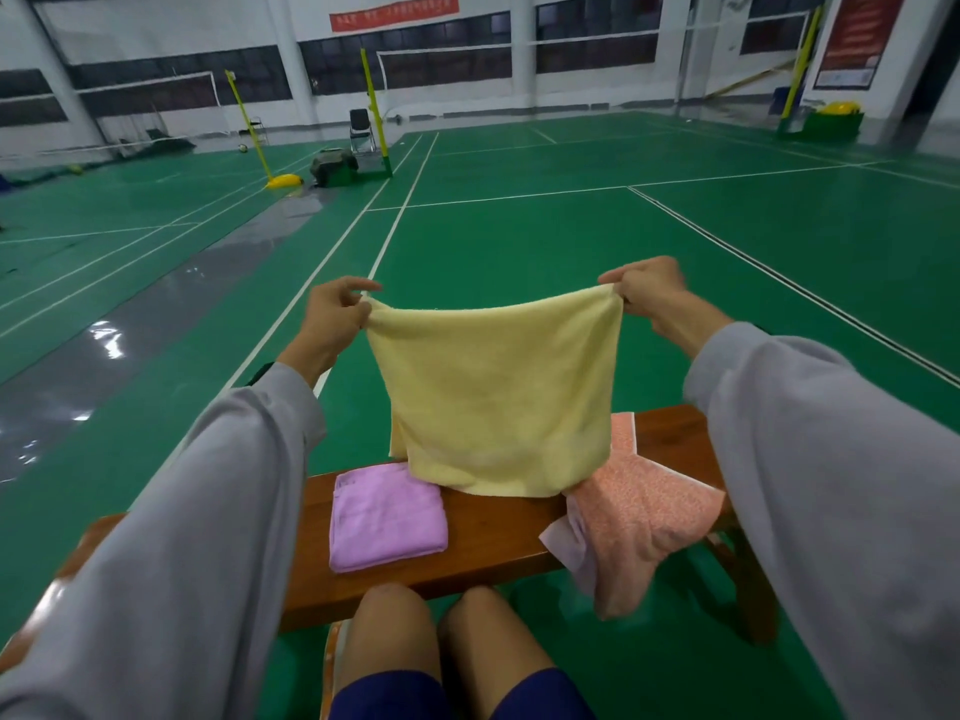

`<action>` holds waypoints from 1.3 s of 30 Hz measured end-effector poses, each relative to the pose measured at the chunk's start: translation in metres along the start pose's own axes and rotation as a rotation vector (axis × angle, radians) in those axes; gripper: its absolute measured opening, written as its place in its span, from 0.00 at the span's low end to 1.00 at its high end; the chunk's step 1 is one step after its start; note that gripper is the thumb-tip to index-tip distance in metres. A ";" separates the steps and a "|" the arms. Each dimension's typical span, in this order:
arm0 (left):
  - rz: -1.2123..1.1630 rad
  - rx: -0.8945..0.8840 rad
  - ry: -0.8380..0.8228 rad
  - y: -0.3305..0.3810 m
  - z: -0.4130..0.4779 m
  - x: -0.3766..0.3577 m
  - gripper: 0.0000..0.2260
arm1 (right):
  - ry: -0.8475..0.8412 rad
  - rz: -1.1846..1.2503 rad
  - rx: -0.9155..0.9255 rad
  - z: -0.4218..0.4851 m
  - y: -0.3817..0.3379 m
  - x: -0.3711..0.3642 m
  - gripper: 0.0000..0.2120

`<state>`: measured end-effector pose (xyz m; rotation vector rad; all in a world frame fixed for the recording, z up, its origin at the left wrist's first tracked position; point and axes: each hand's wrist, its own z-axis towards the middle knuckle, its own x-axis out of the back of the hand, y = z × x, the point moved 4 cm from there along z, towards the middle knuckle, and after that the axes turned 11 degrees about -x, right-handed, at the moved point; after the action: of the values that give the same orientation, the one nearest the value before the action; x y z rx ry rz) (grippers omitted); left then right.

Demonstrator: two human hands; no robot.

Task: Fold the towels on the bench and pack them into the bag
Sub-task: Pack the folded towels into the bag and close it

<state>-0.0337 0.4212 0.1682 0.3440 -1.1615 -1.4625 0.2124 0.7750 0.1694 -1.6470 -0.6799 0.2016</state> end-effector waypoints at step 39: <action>0.881 -0.375 -0.042 0.070 0.012 -0.043 0.11 | 0.115 -0.849 0.213 -0.047 -0.061 0.059 0.16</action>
<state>0.0097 0.4769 0.2124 -0.4249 -0.8640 -0.8621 0.2641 0.7700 0.2517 -1.0455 -1.1600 -0.4170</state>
